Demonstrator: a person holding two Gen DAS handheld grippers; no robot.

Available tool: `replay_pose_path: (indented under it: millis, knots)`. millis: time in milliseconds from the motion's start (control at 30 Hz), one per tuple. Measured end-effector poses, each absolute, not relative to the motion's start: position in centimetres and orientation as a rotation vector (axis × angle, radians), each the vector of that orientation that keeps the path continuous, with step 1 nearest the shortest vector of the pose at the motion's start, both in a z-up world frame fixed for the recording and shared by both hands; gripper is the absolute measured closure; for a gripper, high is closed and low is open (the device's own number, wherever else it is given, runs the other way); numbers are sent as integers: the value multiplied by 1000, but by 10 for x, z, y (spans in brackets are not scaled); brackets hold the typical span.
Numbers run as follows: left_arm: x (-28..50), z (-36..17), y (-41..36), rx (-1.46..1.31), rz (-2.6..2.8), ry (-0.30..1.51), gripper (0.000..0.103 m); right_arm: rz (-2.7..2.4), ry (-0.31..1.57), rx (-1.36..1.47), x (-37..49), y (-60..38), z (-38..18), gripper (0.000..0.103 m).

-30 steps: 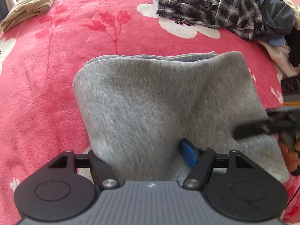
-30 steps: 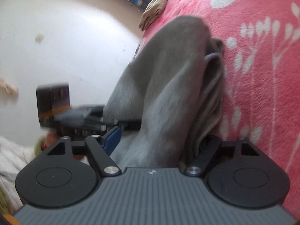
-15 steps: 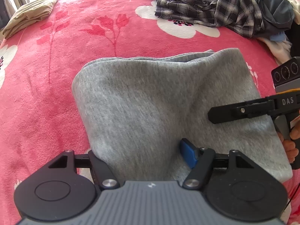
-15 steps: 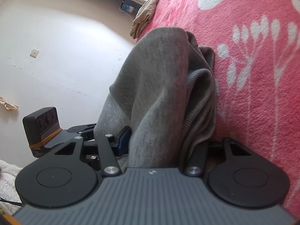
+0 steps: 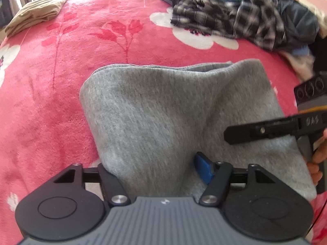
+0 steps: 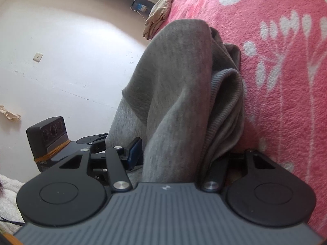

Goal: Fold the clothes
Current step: 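Close the right gripper on the sweatpants edge while the left gripper keeps holding it, then lift the folded grey sweatpants off the bedspread with both grippers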

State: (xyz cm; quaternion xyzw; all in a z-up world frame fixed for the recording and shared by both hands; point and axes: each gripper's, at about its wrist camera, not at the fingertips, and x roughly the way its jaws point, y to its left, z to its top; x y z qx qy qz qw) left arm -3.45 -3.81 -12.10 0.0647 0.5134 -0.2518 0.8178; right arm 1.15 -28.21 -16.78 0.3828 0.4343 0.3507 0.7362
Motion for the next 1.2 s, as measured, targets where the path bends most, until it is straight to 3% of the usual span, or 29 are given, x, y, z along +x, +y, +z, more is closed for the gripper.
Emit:
replay_pose_path:
  millis: [200, 500, 933, 1200]
  knots:
    - [-42, -110, -34, 124, -558, 1049, 55, 723, 902, 703, 0, -269, -141, 58]
    - [-38, -94, -33, 99, -585, 1013, 57, 707, 852, 587, -6, -257, -110, 60]
    - [-7, -62, -42, 60, -592, 915, 57, 661, 749, 647, 23, -271, -78, 60]
    - [44, 3, -56, 68, -596, 771, 57, 645, 640, 634, 70, -283, -36, 60]
